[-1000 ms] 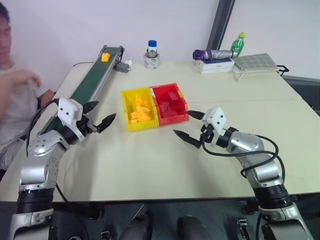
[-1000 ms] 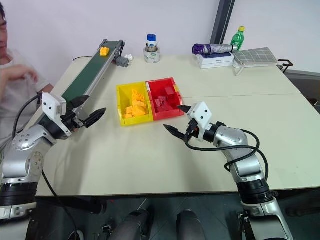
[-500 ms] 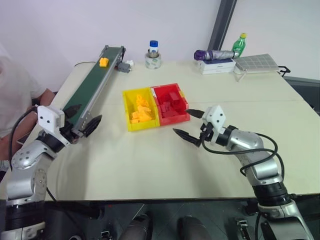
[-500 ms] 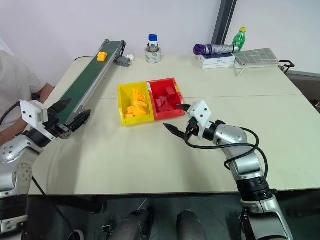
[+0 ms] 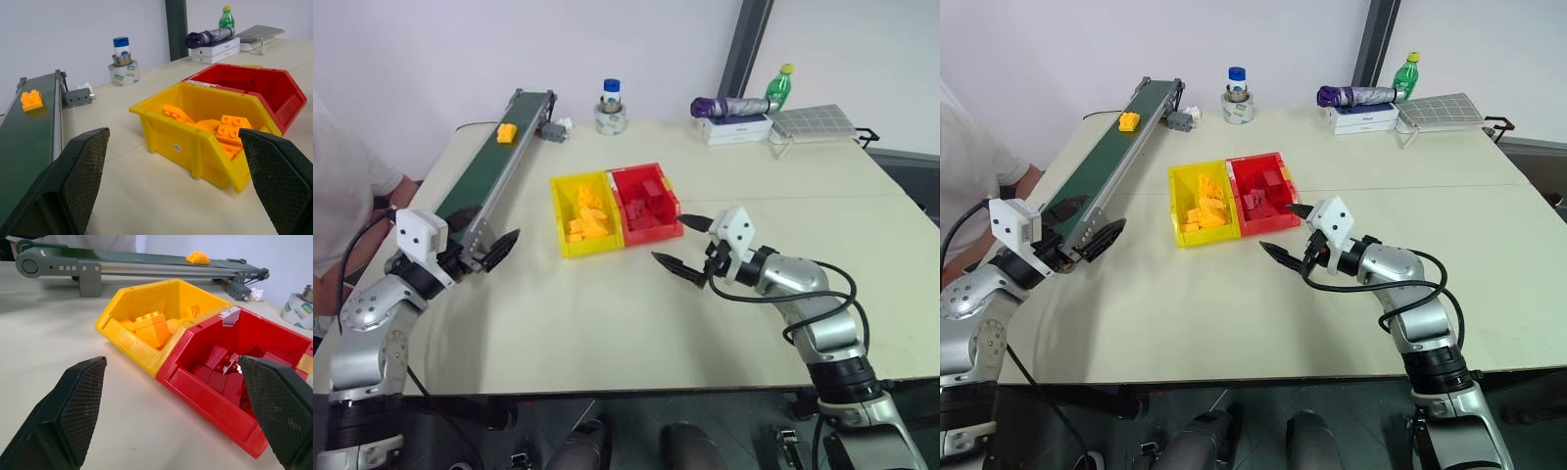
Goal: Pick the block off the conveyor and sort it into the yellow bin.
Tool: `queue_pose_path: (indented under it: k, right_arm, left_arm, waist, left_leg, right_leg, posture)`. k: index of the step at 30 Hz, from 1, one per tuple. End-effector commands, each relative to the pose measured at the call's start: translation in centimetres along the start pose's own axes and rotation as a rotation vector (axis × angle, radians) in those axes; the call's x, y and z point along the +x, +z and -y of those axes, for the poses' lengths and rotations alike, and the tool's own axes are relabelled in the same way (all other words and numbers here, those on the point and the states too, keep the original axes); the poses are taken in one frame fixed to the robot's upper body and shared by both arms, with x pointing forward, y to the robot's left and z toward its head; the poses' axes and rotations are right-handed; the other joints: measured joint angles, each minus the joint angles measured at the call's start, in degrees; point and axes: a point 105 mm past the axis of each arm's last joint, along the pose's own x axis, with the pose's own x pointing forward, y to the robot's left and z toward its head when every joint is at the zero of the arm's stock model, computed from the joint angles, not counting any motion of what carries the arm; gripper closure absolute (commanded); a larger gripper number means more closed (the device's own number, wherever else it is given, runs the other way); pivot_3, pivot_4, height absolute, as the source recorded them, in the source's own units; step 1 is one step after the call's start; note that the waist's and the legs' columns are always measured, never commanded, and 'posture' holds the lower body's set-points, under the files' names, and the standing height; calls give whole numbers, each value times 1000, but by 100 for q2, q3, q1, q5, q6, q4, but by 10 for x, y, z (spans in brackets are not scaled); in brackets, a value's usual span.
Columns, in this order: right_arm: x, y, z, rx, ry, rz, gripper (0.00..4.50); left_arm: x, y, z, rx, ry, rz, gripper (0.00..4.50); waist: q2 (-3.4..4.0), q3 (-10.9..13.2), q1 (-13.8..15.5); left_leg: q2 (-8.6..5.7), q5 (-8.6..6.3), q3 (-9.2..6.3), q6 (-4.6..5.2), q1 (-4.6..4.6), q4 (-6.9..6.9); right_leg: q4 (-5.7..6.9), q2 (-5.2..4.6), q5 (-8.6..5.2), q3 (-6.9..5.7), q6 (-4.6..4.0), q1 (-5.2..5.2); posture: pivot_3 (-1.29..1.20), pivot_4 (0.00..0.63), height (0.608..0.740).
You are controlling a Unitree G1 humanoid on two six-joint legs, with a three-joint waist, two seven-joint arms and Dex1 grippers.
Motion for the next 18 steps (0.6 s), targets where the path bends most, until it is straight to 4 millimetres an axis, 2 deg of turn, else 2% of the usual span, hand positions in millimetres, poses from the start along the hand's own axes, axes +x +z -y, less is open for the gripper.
queue_pose_path:
  k: [1, 5, 10, 13, 18]
  right_arm:
    - [0, 12, 0, -41, 2, 38, 0]
    - [1, 12, 0, -40, 9, 39, 0]
    - [5, 12, -2, -39, 28, 42, 0]
    - [7, 11, -2, -40, 38, 46, 0]
    - [11, 12, -2, -42, 51, 54, 0]
  left_arm:
    - [-3, 13, -16, 21, 83, 28, 45]
    - [-25, 20, -60, 24, 338, 50, 45]
    - [-56, 18, -80, -10, 479, 45, 45]
    - [-67, 12, -86, -35, 528, 20, 45]
    - [-64, 4, -72, -58, 476, -15, 45]
  waist:
    - [0, 0, 0]
    - [0, 0, -17]
    - [0, 0, -7]
    - [-1, 0, 11]
    - [-1, -1, 11]
  left_leg:
    - [0, 0, 0, 0, 0, 0]
    - [0, 0, -1, 0, 0, 0]
    - [0, -1, 0, 2, 0, -3]
    - [0, -1, -1, 1, 0, -1]
    - [0, -1, 2, 1, 2, 0]
  right_leg:
    - [0, 0, 0, 0, 0, 0]
    - [1, 1, 0, 0, 1, -1]
    - [0, 1, 0, 0, 4, -3]
    - [1, 1, 0, 0, 3, -1]
    - [-1, -2, 0, 0, 1, 5]
  posture:
    - [0, 150, 740]
    - [0, 150, 740]
    - [0, 150, 740]
    - [0, 150, 740]
    - [0, 150, 740]
